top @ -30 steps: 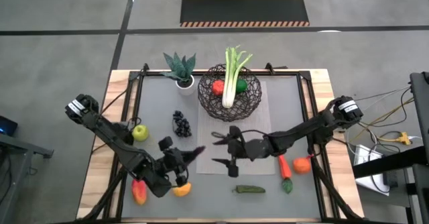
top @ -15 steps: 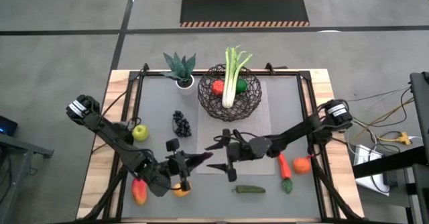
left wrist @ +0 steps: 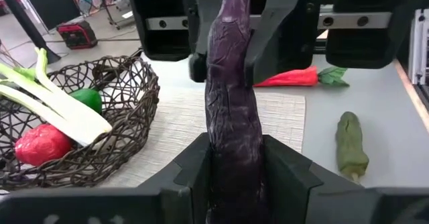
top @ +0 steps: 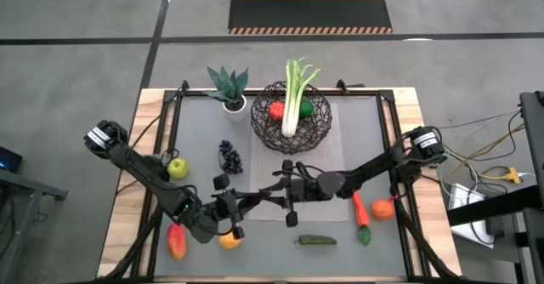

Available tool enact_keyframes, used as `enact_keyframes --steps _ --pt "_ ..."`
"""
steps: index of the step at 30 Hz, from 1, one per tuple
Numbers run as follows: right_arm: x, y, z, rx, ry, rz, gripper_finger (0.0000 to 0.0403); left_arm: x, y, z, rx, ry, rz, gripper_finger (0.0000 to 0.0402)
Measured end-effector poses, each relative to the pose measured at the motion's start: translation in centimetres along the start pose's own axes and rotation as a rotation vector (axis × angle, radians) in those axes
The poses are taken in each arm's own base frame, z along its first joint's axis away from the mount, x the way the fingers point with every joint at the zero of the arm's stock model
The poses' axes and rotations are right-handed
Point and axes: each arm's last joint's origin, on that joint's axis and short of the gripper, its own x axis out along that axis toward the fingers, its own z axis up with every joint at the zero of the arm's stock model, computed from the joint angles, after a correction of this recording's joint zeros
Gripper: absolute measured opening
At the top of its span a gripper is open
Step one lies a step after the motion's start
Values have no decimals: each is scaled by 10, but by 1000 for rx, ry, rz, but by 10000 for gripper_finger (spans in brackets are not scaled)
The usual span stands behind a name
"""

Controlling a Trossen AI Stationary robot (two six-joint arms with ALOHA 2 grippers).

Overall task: Build produce basket
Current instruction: Put the purple eggplant into the black wire basket

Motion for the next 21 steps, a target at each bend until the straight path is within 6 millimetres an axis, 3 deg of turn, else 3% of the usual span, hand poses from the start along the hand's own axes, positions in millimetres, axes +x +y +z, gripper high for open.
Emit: enact_keyframes --steps 2,5,11,17,21 --pt "0 0 0 -9 7 1 32 0 0 0 7 0 2 97" --pt "0 0 -1 -16 16 4 32 0 0 0 23 0 1 111" --pt "-1 0 -3 -8 49 6 39 0 0 0 86 -3 1 176" --pt "-6 -5 7 6 112 -26 34 -2 2 4 186 -9 -1 204" --pt "-16 -14 27 -26 176 -149 34 -8 7 12 245 -28 -6 205"
